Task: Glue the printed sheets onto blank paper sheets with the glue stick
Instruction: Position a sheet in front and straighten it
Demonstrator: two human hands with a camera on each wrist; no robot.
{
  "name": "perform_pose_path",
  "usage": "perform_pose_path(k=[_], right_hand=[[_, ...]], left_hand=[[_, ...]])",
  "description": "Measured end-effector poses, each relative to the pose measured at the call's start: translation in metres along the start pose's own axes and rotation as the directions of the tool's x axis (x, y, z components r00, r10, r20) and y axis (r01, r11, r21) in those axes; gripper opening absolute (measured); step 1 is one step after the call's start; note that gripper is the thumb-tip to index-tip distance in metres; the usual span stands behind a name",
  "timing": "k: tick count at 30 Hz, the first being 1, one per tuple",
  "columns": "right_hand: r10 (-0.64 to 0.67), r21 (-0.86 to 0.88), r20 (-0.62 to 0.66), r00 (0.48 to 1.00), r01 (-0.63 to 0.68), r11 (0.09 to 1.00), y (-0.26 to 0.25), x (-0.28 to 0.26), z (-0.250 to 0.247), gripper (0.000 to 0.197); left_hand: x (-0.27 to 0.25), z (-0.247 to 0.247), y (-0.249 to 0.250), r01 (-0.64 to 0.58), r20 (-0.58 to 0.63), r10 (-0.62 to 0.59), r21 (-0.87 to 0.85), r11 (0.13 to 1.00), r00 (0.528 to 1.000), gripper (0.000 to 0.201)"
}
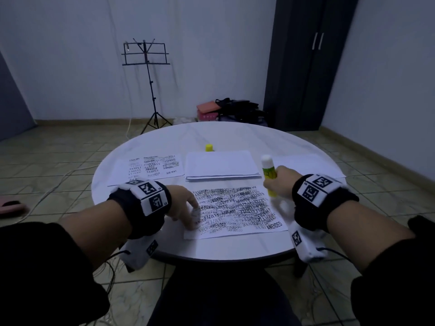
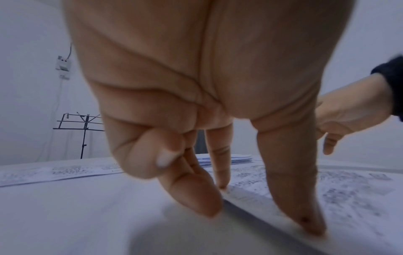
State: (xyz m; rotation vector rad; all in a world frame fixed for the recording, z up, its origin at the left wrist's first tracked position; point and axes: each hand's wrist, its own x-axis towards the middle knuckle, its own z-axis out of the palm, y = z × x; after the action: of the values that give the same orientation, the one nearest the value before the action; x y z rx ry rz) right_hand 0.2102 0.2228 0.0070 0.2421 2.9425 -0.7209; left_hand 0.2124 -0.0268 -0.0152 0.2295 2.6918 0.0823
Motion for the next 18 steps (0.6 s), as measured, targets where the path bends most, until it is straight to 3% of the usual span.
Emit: perform_pose_path(k=[3,8,12,18], right_hand=[[-0.12,0.048,0.015,0.993,0.119,0.992,-0.024,0.0,0.004,0.026],[-0.215,0.374,-0.028,0.976,0.21,0.903,-0.067,0.004,0.026,0.029],[-0.28,0.286,-0.078,0.957,0.29,0.913,-0.102,0.01,0.052,0.036],[-0.265,0.141,0.003,0.964,0.262,0.955,-0.124,0.019,0.069,0.041]], left_hand=[[0.0,0.003,-0.004,-0.044,0.028,0.044,-0.01,0.999,0.999,0.058],[-0.003,0.004,-0.005,-0.102,0.027,0.102,-0.002,0.995,0.994,0.049],[-0.009,0.003,-0.003,-0.09,0.021,0.09,-0.002,0.996,0.996,0.05],[-0.016,-0.002,0.002,-0.1,0.005,0.1,0.034,0.994,0.995,0.053]])
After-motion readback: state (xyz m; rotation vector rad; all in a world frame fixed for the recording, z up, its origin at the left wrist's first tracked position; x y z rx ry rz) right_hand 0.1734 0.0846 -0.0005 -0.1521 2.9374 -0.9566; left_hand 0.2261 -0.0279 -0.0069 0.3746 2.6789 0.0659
